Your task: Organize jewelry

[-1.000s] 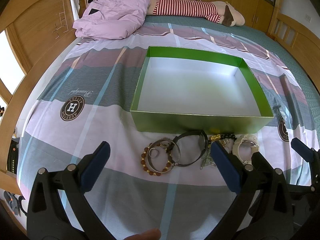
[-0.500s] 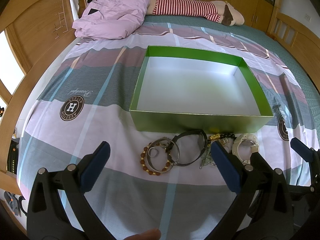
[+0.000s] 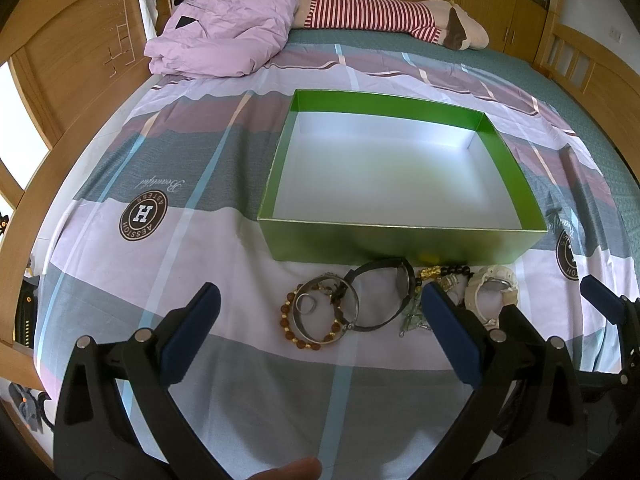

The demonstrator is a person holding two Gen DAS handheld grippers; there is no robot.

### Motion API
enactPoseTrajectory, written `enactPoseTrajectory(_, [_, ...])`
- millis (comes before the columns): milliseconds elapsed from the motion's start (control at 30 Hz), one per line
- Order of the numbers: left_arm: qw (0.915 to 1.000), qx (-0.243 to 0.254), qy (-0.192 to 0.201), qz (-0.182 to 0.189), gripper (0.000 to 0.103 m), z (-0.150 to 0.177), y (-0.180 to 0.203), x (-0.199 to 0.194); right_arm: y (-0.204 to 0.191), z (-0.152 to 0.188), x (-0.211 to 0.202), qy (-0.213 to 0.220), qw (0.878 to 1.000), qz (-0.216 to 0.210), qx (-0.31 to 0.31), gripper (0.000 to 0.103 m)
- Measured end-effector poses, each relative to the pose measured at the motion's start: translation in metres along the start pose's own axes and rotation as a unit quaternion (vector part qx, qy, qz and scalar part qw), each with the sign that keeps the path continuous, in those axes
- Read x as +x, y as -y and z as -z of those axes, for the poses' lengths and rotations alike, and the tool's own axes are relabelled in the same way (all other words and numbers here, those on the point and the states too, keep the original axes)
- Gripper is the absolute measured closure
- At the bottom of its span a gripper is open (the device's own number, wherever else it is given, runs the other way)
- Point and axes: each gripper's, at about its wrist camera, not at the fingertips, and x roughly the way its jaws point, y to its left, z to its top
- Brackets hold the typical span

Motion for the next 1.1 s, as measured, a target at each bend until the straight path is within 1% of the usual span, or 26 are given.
enactPoseTrajectory(900, [1.0000, 0.006, -0.002, -0.003, 0.002, 0.006, 0.005, 0.003, -0.001, 0.001, 0.002, -0.003, 1.000, 0.001, -0.007, 0.001])
enactPoseTrajectory(967, [1.0000, -0.003, 0.003, -0.009, 0.002, 0.003, -0.008, 0.006, 0.004, 0.001, 0.009, -0.020, 0.999, 0.031, -0.019, 0.001])
enactPoseTrajectory(1033, [0.9996, -0.028, -0.001, -0.006, 0.002, -0.002, -0.026, 0.011, 0.023, -0.003, 0.013, -0.026, 0.999, 0.033, -0.003, 0.001])
enactPoseTrajectory(1100, [0.9985, -0.053, -0.016, 0.000, 0.002, -0.005, -0.044, 0.017, 0.044, -0.008, 0.012, -0.029, 0.999, 0.023, 0.029, 0.003])
